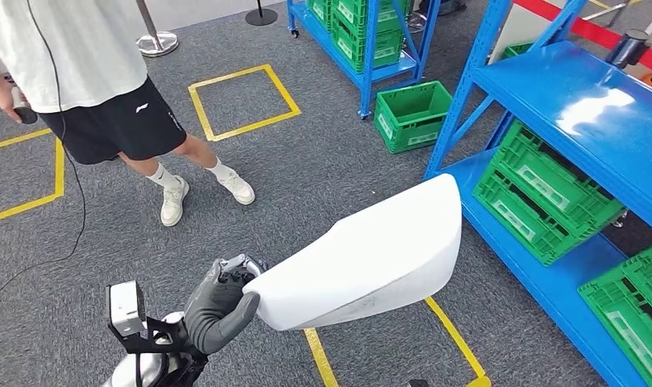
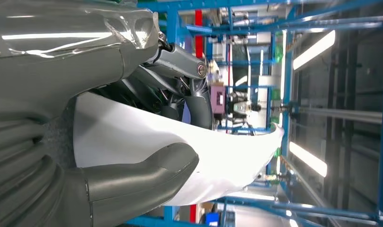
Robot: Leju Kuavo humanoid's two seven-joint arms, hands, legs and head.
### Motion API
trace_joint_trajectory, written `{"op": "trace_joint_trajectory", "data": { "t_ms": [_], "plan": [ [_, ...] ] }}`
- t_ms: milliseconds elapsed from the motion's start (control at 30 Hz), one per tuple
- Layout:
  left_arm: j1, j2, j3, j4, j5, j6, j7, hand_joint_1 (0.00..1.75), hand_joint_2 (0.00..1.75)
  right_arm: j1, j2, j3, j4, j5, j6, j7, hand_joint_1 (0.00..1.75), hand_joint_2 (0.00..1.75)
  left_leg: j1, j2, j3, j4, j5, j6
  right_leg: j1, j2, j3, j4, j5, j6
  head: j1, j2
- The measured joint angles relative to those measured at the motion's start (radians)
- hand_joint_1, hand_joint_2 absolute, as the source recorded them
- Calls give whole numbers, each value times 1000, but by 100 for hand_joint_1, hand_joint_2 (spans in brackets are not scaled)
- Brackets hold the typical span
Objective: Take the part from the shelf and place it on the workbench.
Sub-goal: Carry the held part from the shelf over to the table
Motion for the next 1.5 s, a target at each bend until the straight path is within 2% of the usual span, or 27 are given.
{"op": "trace_joint_trajectory", "data": {
  "t_ms": [67, 133, 200, 233, 300, 333, 400, 467, 500, 567, 633, 700, 733, 800, 833, 900, 933, 1000, 1067, 1133, 1200, 1233, 1267, 1333, 1367, 1433, 1500],
  "plan": [
    [0, -2, 1, -1, -1, -3, -1, 175, 175, -2, -2, 0, 0, 2, 0, 1, 0, 0, 7, -27, 16, -24, 13, 8, -2, 47, -23, 56, -29, -3, 3, 0],
    [0, -5, 0, 0, -2, -4, -1, 175, 175, 0, -5, 0, 0, 5, 0, 3, 0, 0, 9, -55, 19, -30, 17, 13, -6, 96, -85, 181, -78, -10, 6, 0],
    [3, -7, -2, 1, -3, -4, -1, 175, 175, 3, -8, 0, 0, 6, 0, 5, 0, 0, 9, -88, 19, -29, 16, 12, -9, 108, -138, 266, -97, -2, 7, 0],
    [5, -7, -2, 1, -3, -4, -1, 175, 175, 4, -9, 0, 0, 7, 0, 6, 0, 0, 11, -104, 19, -27, 15, 11, -12, 109, -140, 256, -84, 7, 7, 0],
    [6, -8, -3, 1, -4, -5, -1, 175, 175, 2, -12, 1, 0, 8, 0, 6, 0, 0, 16, -134, 18, -15, 8, 0, -23, 124, -92, 135, -23, 34, 7, 0],
    [6, -7, -3, 1, -4, -6, -1, 175, 175, 2, -12, 0, 0, 9, 0, 6, 0, 0, 17, -147, 14, -4, 1, -9, -27, 137, -65, 73, 3, 41, 9, 0],
    [7, -8, -2, 0, -5, -7, -1, 175, 175, 0, -11, 0, 0, 10, 1, 7, 0, 0, 18, -165, 5, 15, -10, -24, -29, 153, -37, 16, 26, 35, 9, 0],
    [9, -7, -1, 0, -6, -8, 0, 175, 175, -2, -10, 0, 0, 10, 2, 8, 0, 0, 21, -176, 0, 21, -13, -29, -25, 143, -34, 20, 26, 18, 8, 0],
    [10, -6, 0, 0, -6, -8, 0, 175, 175, -3, -10, 1, 0, 10, 2, 8, 0, 0, 23, -168, -3, 25, -17, -31, -24, 137, -32, 19, 26, 12, 7, 0],
    [9, -5, 2, 0, -6, -8, -1, 175, 175, -4, -10, 1, 0, 10, 3, 8, 0, 0, 25, -121, -27, 76, -44, -40, -24, 122, -25, 17, 24, 1, 3, 0],
    [8, -5, 4, 0, -6, -8, -1, 175, 175, -2, -10, 1, 0, 10, 3, 8, 0, 0, 27, -66, -89, 198, -95, -49, -17, 104, -20, 16, 18, -9, -1, 0],
    [9, -4, 4, 0, -6, -8, -1, 175, 175, 1, -11, 1, 1, 10, 3, 8, 0, 0, 29, -50, -152, 304, -123, -50, -10, 82, -18, 17, 13, -16, -1, 0],
    [9, -4, 4, 0, -6, -8, -1, 175, 175, 1, -12, 1, 1, 10, 3, 8, 0, 0, 28, -48, -160, 310, -113, -46, -6, 70, -16, 17, 11, -19, -1, 0],
    [9, -2, 4, 0, -6, -7, -1, 175, 175, 1, -11, 1, 0, 10, 3, 8, 0, 0, 18, -34, -115, 206, -50, -26, -1, 50, -9, 16, 5, -22, -1, 0],
    [8, -2, 5, 0, -6, -7, -1, 175, 175, 0, -8, 1, 0, 10, 3, 8, 0, 0, 7, -7, -79, 134, -24, -11, 1, 42, -5, 14, 3, -23, 0, 0],
    [4, -2, 6, -1, -6, -7, -1, 175, 175, 0, -2, 0, 0, 10, 5, 8, 0, 0, -14, 38, -32, 42, -2, 10, 2, 23, 1, 9, -2, -20, 0, 0],
    [2, -2, 6, -1, -7, -6, -1, 175, 175, 1, 1, 0, 0, 10, 6, 8, 0, 0, -20, 47, -26, 28, -5, 14, 1, 12, 4, 5, -3, -17, 0, 0],
    [2, -2, 6, -3, -7, -5, -2, 175, 175, 1, 7, 1, 0, 10, 9, 8, 0, 0, -19, 20, -11, 2, 3, 21, 1, -8, 14, -6, -6, -11, 0, 0],
    [1, -4, 6, -5, -6, -3, -3, 175, 175, 0, 6, 1, 0, 11, 10, 7, 0, 0, -9, -9, 23, -41, 21, 29, 2, 24, 16, 14, -20, -9, 1, 0],
    [-3, -9, 6, -5, -4, -2, -3, 175, 175, 2, 1, 1, 0, 12, 11, 7, 0, 0, -3, -38, 44, -62, 32, 31, -1, 85, -29, 111, -57, -12, 5, 0],
    [0, -12, 5, -4, -5, -1, -3, 175, 175, 5, -4, 1, 0, 14, 11, 8, 0, 0, 0, -71, 43, -61, 31, 28, -9, 107, -97, 220, -87, -6, 7, 0],
    [3, -12, 4, -4, -5, -1, -3, 175, 175, 7, -7, 1, 0, 16, 11, 8, 0, 0, 3, -88, 43, -58, 29, 24, -15, 109, -114, 234, -82, 4, 7, 0],
    [5, -12, 4, -4, -5, -1, -3, 175, 175, 7, -9, 1, 0, 17, 11, 8, 0, 0, 7, -105, 42, -53, 25, 18, -22, 110, -111, 210, -61, 19, 6, 0],
    [7, -12, 4, -3, -5, 0, -3, 175, 175, 6, -11, 1, 0, 18, 12, 9, 0, 0, 19, -132, 38, -29, 9, -3, -35, 127, -66, 97, 0, 52, 7, 0],
    [7, -12, 4, -3, -5, 0, -2, 175, 175, 6, -10, 1, 0, 18, 12, 9, 0, 0, 23, -143, 30, -9, -3, -16, -41, 142, -46, 51, 19, 59, 10, 0],
    [9, -11, 5, -4, -6, 1, -3, 175, 175, 6, -7, 1, -1, 19, 12, 10, 0, 0, 27, -159, 13, 18, -17, -33, -39, 161, -37, 31, 24, 45, 12, 0],
    [13, -9, 6, -5, -7, 2, -4, 175, 175, 5, -6, 1, -1, 20, 12, 13, 0, 0, 33, -169, 4, 26, -20, -38, -34, 153, -38, 35, 21, 24, 9, 0]
  ]
}}
